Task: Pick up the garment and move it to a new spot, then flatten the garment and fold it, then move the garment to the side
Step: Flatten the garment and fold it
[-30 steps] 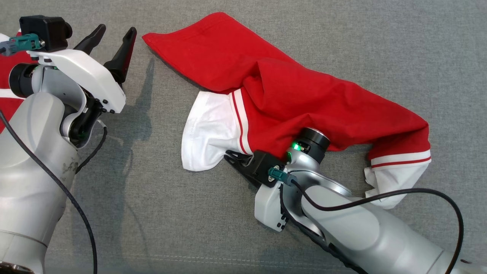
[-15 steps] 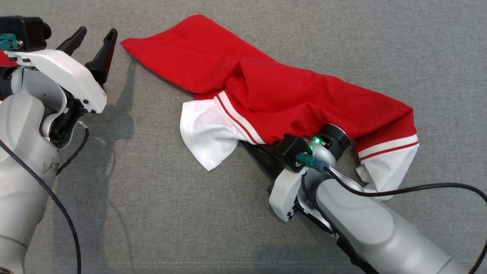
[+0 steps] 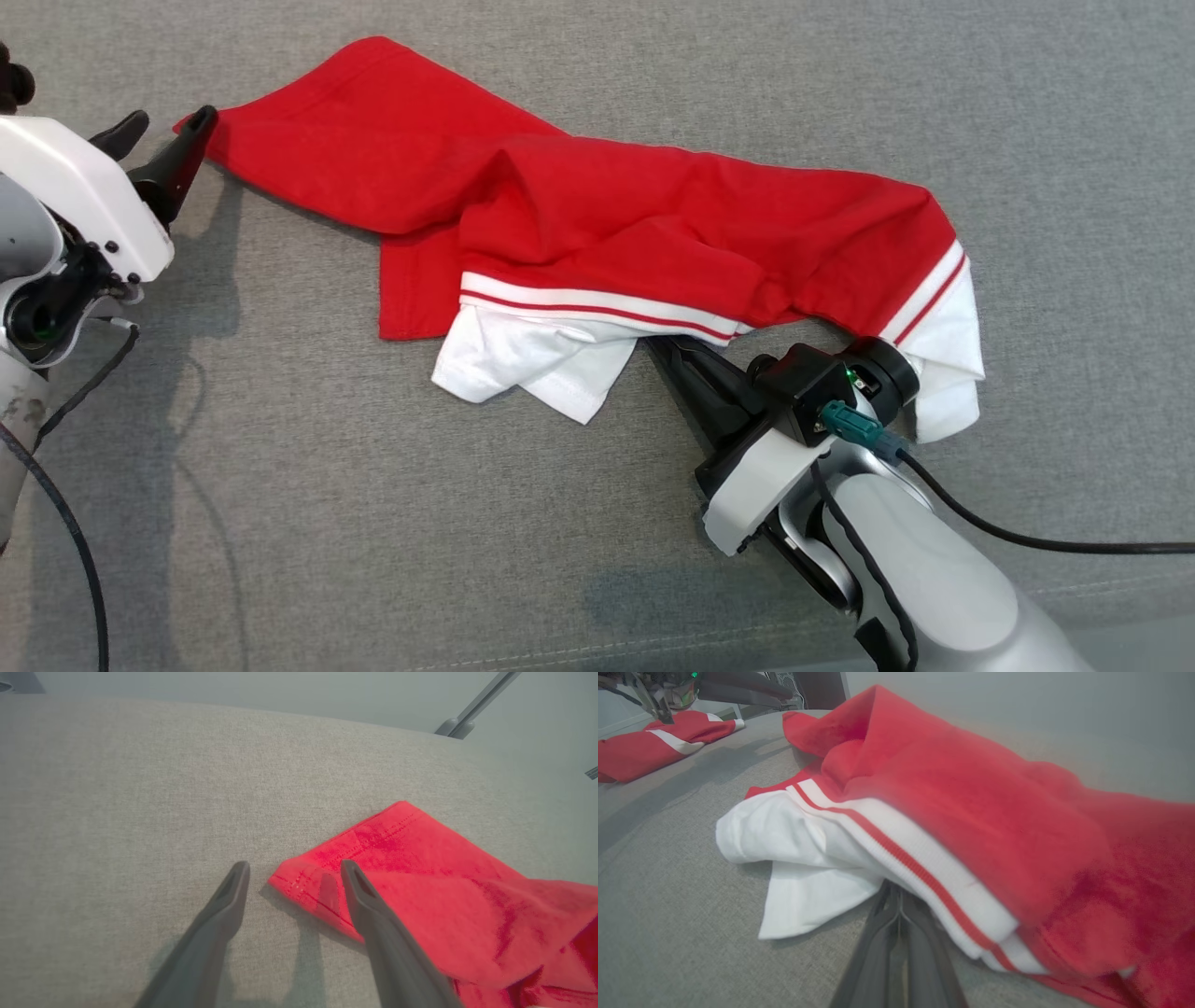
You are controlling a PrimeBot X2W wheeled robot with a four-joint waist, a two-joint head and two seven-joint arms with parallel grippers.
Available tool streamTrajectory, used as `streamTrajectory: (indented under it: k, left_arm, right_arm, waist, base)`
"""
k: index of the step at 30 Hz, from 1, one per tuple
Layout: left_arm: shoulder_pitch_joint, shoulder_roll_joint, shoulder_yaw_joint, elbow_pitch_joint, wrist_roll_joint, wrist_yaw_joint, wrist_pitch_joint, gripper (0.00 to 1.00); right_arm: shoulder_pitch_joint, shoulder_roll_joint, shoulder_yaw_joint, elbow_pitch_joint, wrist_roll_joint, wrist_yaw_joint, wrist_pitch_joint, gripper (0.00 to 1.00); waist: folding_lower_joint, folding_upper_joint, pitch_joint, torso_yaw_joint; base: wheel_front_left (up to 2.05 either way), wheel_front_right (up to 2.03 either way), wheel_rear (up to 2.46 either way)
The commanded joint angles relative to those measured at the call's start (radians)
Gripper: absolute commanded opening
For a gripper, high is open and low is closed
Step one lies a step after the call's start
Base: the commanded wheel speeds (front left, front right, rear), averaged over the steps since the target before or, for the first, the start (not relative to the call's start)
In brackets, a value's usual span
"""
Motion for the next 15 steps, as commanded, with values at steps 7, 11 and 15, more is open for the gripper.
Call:
streamTrajectory:
  k: [7, 11, 15]
  left_arm:
    - [-0.037, 0.072, 0.037, 0.054, -0.041, -0.007, 0.057, 1.00]
    - [-0.036, 0.061, 0.042, 0.082, -0.071, -0.007, 0.079, 0.00]
    - [-0.023, 0.051, 0.047, 0.052, -0.114, -0.007, 0.080, 0.00]
  right_arm:
    - [0.056, 0.016, -0.015, -0.095, -0.021, 0.000, 0.016, 0.00]
    - [0.068, 0.017, -0.029, -0.117, -0.020, 0.000, 0.014, 0.00]
    - [0.102, 0.017, -0.077, -0.146, -0.016, 0.000, 0.009, 0.00]
  waist:
    - [0.0000, 0.0000, 0.010, -0.049]
    - [0.0000, 0.0000, 0.003, -0.058]
    - [0.0000, 0.0000, -0.008, -0.052]
  base:
    - [0.00, 0.00, 0.00]
    - [0.00, 0.00, 0.00]
    - [0.00, 0.00, 0.00]
